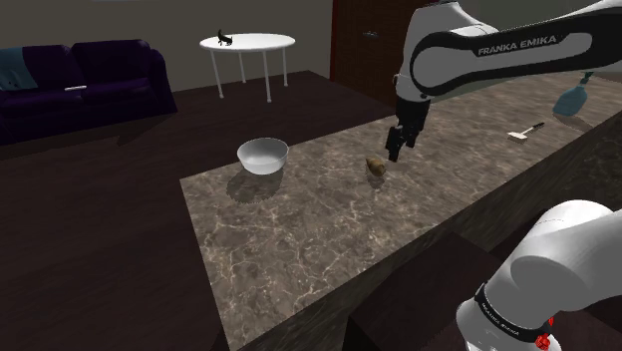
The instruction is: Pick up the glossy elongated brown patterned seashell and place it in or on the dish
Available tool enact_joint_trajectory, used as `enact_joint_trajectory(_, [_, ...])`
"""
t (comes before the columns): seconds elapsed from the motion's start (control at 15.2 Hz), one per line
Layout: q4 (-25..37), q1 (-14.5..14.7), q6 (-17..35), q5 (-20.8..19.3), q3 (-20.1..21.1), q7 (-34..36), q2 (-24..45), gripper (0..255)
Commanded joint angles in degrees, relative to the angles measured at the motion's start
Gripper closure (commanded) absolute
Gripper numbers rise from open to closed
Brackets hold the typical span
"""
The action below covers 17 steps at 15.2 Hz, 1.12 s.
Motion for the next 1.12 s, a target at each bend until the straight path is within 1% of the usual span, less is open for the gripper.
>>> enact_joint_trajectory(0.0, [-0.4, -0.5, 4.3, -0.2, -1.2, -0.9, 3.0, 0])
enact_joint_trajectory(0.33, [0.5, -1.4, 14.2, 0.3, -4.1, -3.3, 12.4, 0])
enact_joint_trajectory(0.66, [3.5, -1.8, 22.9, 2.4, -6.8, -6.5, 22.8, 0])
enact_joint_trajectory(0.73, [3.6, -1.9, 23.1, 2.5, -6.8, -6.6, 23.0, 0])
enact_joint_trajectory(1.06, [2.1, -1.8, 27.2, 2.9, -6.9, -7.0, 25.6, 0])
